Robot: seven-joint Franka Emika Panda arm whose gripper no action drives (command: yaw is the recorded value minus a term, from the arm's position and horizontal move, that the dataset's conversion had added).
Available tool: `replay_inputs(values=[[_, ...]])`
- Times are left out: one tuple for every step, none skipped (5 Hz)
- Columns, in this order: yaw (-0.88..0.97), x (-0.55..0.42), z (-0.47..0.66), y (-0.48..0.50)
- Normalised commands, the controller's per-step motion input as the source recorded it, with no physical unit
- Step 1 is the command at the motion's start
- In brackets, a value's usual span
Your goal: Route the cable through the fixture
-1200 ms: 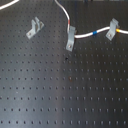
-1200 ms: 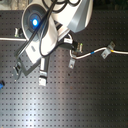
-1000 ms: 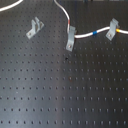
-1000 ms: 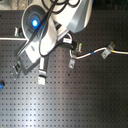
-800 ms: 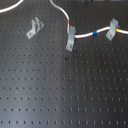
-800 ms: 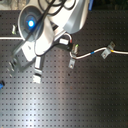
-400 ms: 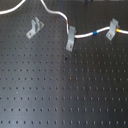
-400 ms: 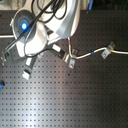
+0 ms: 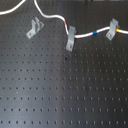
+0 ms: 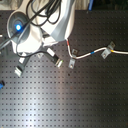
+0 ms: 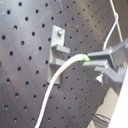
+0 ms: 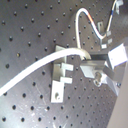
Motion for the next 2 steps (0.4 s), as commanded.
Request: replay_inputs(values=[[0.57, 0.200, 0.21, 0.255], [0.55, 0.378, 0.21, 0.145]])
